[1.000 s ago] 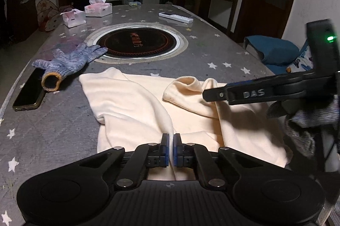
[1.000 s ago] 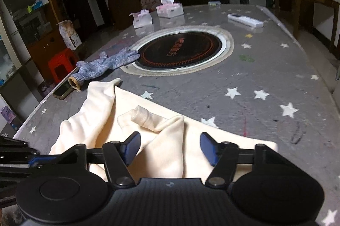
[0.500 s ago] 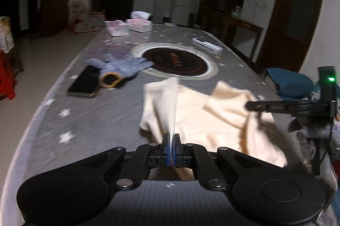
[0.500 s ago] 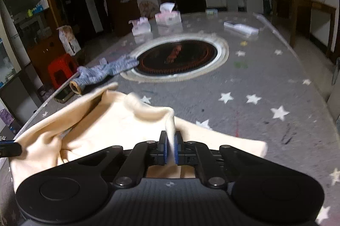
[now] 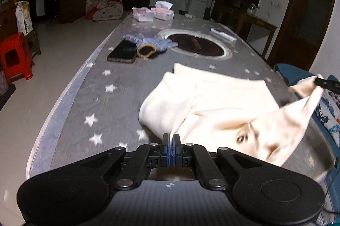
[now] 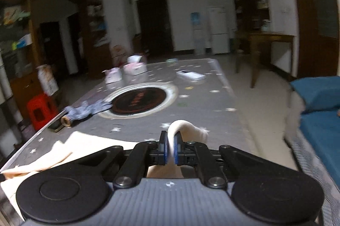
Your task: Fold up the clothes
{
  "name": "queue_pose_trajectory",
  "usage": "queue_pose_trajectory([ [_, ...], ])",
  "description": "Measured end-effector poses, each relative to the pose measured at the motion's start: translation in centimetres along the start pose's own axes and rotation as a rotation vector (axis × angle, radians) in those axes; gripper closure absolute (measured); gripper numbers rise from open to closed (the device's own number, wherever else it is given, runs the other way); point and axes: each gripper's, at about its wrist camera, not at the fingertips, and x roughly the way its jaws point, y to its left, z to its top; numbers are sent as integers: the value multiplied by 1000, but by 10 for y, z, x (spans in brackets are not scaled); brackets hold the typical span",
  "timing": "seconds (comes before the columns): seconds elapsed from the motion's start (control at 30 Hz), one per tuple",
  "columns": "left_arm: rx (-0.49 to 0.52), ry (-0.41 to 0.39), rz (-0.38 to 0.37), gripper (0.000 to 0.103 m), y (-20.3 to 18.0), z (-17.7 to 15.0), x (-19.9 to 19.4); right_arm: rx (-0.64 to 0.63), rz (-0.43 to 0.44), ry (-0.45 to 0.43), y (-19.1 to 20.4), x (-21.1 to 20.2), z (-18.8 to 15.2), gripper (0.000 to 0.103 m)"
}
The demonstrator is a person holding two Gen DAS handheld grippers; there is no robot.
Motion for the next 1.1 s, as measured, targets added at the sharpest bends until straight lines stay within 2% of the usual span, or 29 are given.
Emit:
queue_pose_trajectory([
  [0.1, 22, 47, -15, 100, 0, -10, 3, 37, -71, 31, -22, -13, -12, 98],
  [0.17, 51, 65, -18, 100, -3, -14, 4, 56, -104, 101, -36, -11, -24, 94],
  [0.2, 67, 68, -17, 98, -5, -15, 3, 65, -120, 139, -43, -9, -31, 89],
  [0.33, 128, 40, -22, 95, -11, -10, -5, 55, -173, 186, -59, -15, -42, 83],
  [0.37, 145, 28, -30, 92, -14, -8, -8, 54, -176, 181, -61, -17, -41, 82],
  [0.43, 180, 5, -68, 74, -25, -5, -11, 42, -181, 163, -61, -20, -36, 75],
  [0.57, 252, -1, -187, 59, -59, -4, -1, -3, -114, 143, -44, -20, -27, 67],
  [0.7, 318, 28, -242, 56, -87, -8, 17, -45, 51, 184, -15, -11, -28, 65],
  [0.8, 364, 54, -262, 56, -104, -11, 31, -89, 185, 224, 11, -7, -31, 65],
  [0.97, 399, 86, -208, 58, -111, -17, 48, -199, 322, 254, 54, -9, -34, 60],
  [1.0, 400, 93, -208, 70, -111, -18, 50, -212, 349, 266, 60, -9, -35, 60],
  [1.03, 394, 101, -218, 87, -110, -18, 52, -228, 372, 277, 67, -10, -36, 60],
  [1.1, 390, 106, -230, 95, -109, -20, 51, -271, 409, 295, 80, -9, -39, 59],
])
